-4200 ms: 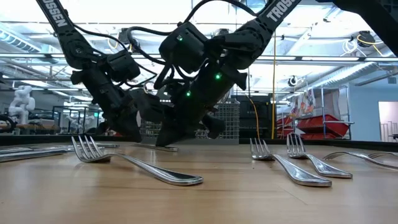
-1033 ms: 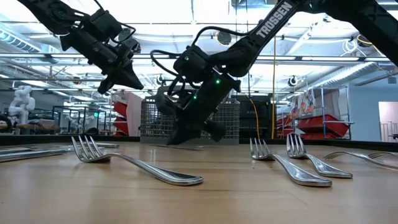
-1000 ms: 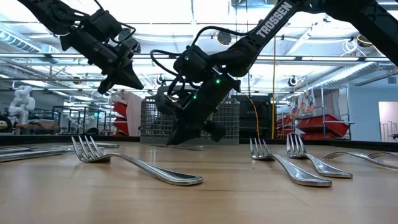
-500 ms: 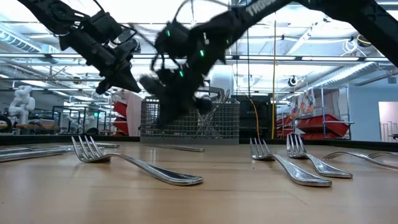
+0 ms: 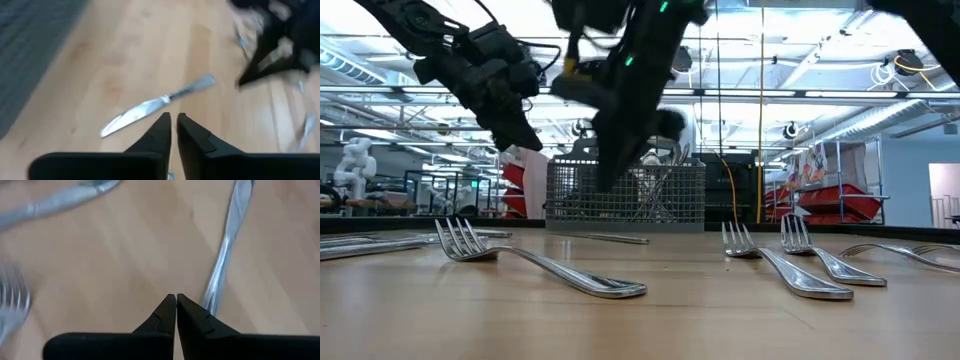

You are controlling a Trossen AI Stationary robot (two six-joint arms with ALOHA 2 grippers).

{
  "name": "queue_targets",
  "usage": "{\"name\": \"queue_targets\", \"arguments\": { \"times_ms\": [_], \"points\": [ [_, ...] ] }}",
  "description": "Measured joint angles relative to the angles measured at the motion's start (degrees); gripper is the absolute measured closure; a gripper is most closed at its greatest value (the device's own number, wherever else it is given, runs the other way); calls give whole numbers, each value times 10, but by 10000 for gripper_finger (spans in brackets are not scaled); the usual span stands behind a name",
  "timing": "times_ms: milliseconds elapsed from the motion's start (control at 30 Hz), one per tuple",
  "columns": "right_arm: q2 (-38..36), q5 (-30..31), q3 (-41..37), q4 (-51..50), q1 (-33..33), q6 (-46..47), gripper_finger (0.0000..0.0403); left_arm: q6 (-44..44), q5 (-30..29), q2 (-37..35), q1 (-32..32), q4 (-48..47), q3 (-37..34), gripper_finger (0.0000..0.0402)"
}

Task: Sort silverware
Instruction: Put the silver knife into the gray utensil holder

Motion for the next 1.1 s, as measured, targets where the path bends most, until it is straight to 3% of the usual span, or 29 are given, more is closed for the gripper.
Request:
{"name": "queue_targets", "arguments": {
  "times_ms": [133, 300, 367, 467, 600, 767, 967, 1033, 1100],
  "points": [
    [-9, 62, 0, -68, 36, 62, 358, 39, -2, 22, -38, 23, 0, 316],
    [-14, 139, -8, -49, 51, 175, 291, 13, -27, 66, -73, 75, 0, 272],
    [-17, 169, -25, -12, 57, 207, 263, 0, -32, 82, -80, 88, 0, 265],
    [-34, 279, -58, 0, 75, 298, 231, -31, -30, 95, -88, 115, 0, 263],
    [-108, 364, -146, -27, 107, 457, 219, -54, -9, 94, -91, 143, 0, 262],
    [-240, 343, -330, 39, 143, 494, 225, -59, 2, 92, -91, 155, 0, 262],
    [-342, 140, -565, 414, 116, 299, 214, -6, 30, 122, -92, 170, 0, 262],
    [-349, 107, -601, 517, 101, 258, 210, -6, 41, 140, -92, 175, 0, 262],
    [-346, 110, -615, 550, 91, 233, 209, 2, 41, 159, -92, 179, 0, 262]
  ]
}}
